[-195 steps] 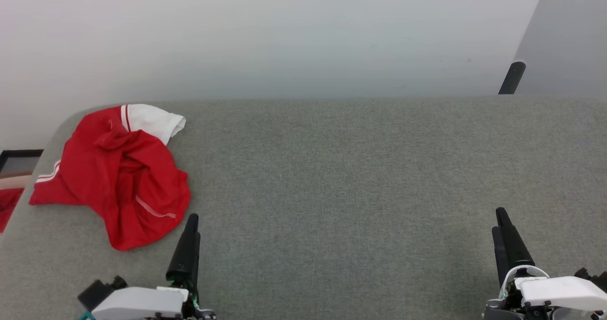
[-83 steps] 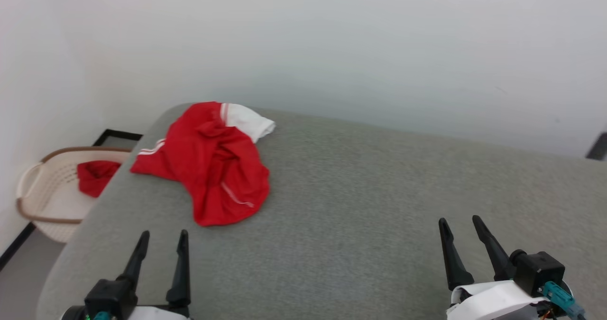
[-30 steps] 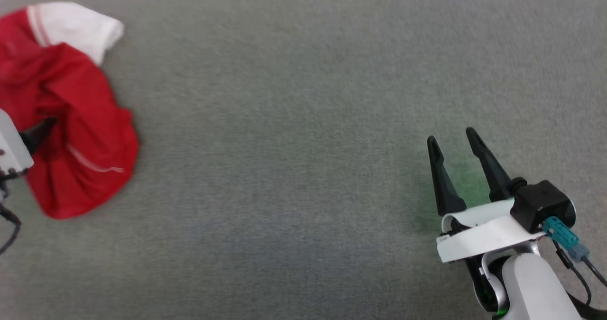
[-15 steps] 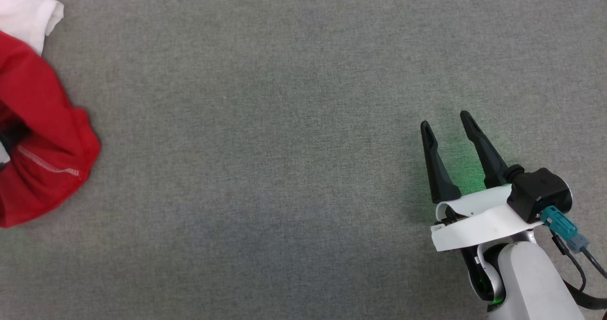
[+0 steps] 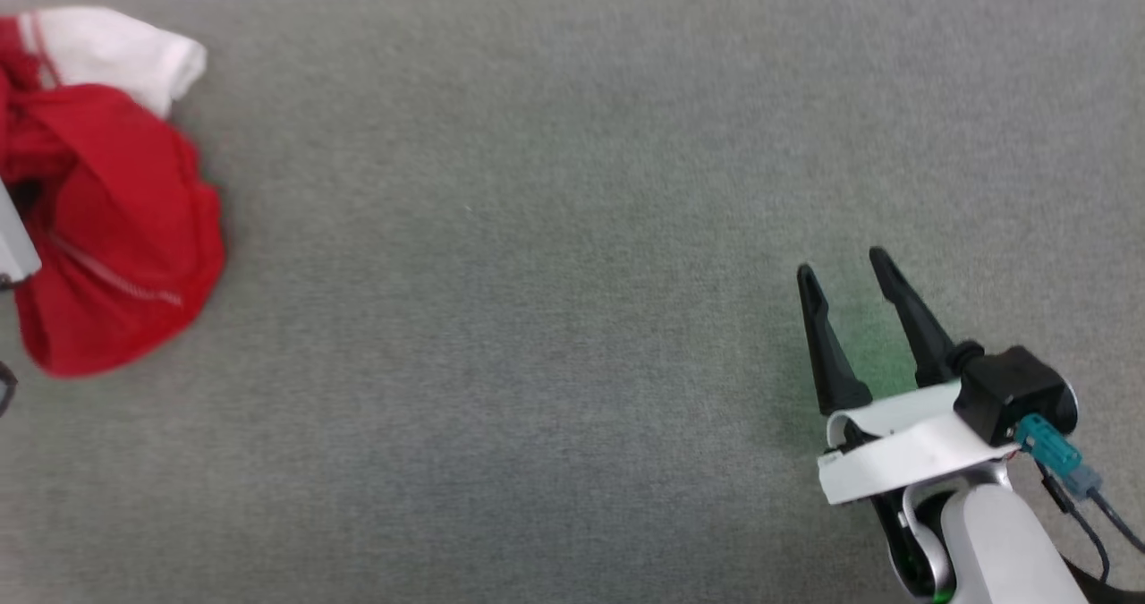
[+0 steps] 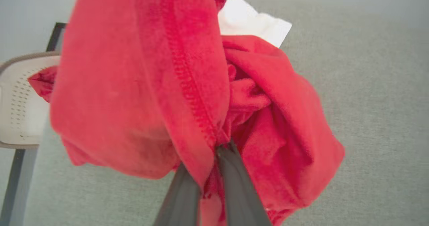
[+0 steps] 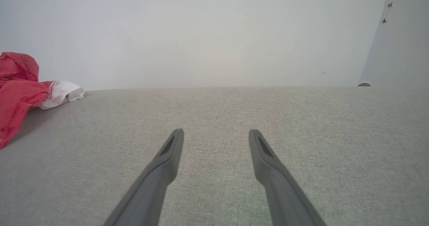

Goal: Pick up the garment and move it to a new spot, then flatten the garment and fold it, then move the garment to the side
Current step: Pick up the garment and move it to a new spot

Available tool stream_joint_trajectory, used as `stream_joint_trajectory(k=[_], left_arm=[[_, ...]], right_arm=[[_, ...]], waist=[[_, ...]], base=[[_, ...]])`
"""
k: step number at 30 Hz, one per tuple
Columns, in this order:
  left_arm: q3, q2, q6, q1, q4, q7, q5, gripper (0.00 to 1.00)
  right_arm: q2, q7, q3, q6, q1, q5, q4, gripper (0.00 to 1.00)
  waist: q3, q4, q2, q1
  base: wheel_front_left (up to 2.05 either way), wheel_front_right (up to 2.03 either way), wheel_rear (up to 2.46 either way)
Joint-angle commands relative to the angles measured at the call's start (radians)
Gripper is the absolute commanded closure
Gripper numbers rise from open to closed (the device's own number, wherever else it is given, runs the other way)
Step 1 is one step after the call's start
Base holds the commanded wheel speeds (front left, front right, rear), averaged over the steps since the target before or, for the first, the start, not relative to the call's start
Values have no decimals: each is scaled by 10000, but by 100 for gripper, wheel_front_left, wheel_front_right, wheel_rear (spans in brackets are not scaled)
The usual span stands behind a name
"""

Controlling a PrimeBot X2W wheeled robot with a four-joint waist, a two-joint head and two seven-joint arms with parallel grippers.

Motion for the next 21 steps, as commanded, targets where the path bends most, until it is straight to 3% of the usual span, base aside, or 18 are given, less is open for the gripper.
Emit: stream_joint_trajectory(k=[1, 9, 21], left_arm=[[-56, 61, -49, -162, -105, -92, 79, 100], [-695, 234, -144, -924, -1048, -892, 479, 100], [-1546, -160, -163, -1791, -2522, -1323, 528, 100]], right_arm=[[-2, -51, -21, 4, 144, 51, 2, 0], [0, -8, -56, 4, 808, 174, 194, 0], [23, 10, -73, 4, 1407, 325, 270, 0]], waist=[[-614, 371, 0, 0], [-1974, 884, 0, 0], [-3300, 1032, 0, 0]], base=[[0, 0, 0], [0, 0, 0], [0, 0, 0]])
